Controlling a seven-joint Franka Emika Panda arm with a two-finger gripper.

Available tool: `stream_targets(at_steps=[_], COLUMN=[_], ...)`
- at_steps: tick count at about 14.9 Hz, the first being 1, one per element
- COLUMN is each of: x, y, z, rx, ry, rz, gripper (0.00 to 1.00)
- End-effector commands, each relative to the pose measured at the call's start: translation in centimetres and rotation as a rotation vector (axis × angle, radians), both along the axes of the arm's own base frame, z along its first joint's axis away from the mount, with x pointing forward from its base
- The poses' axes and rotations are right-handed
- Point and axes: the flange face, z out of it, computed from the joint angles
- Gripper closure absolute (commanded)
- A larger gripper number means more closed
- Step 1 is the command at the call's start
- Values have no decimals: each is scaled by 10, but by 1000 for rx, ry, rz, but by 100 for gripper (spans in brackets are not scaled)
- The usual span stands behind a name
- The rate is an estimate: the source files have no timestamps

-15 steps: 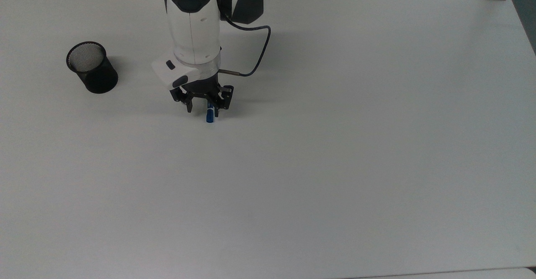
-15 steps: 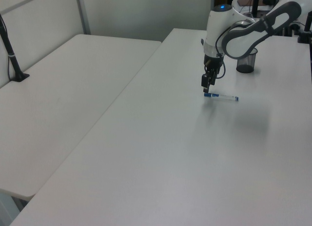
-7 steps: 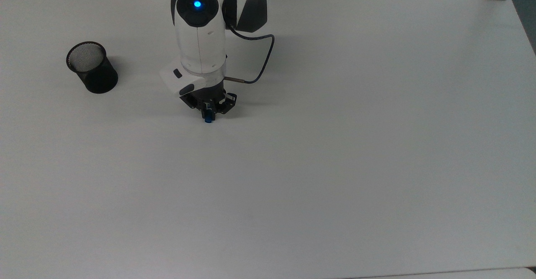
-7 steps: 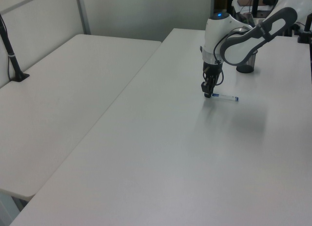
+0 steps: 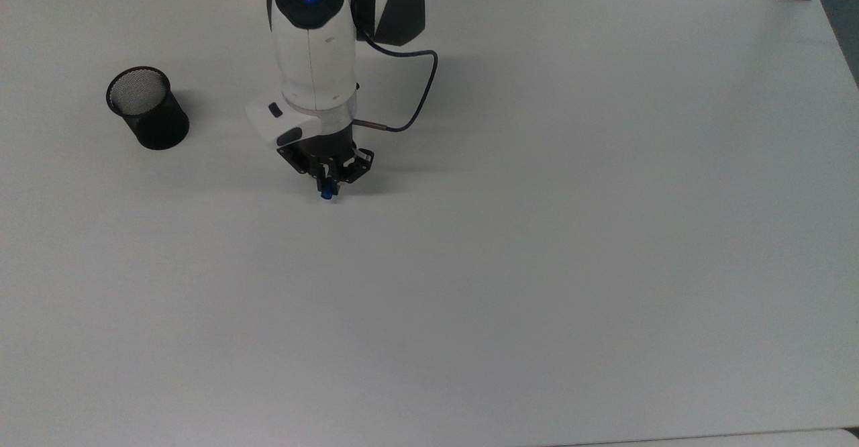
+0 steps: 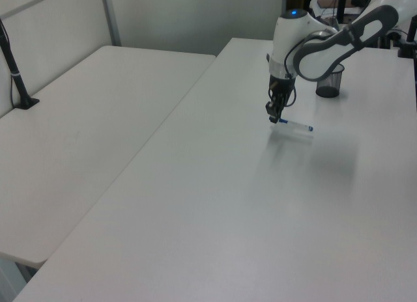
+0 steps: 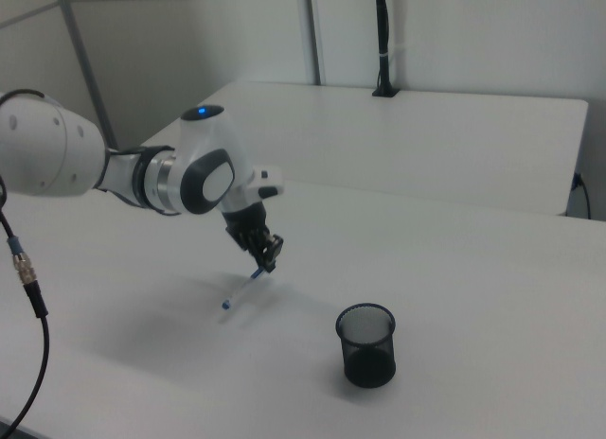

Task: Insert the marker
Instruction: 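Carry the held marker over the black mesh pen cup, then lower the marker into the cup and open the gripper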

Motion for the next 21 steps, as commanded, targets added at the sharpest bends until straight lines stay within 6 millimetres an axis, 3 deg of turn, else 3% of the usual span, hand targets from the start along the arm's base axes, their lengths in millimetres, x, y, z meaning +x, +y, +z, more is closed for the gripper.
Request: stream_targets(at_steps=[1, 5, 10, 15, 21], x=[-20, -43, -68, -89, -109], y=[-56, -117, -200, -242, -256], z=[98, 144, 159, 138, 106], rx=[-15, -34, -42, -42, -94], ry=[-138, -199, -271, -363, -422], rz=[-87, -46, 77, 185, 223], gripper=[100, 100, 100, 99, 99])
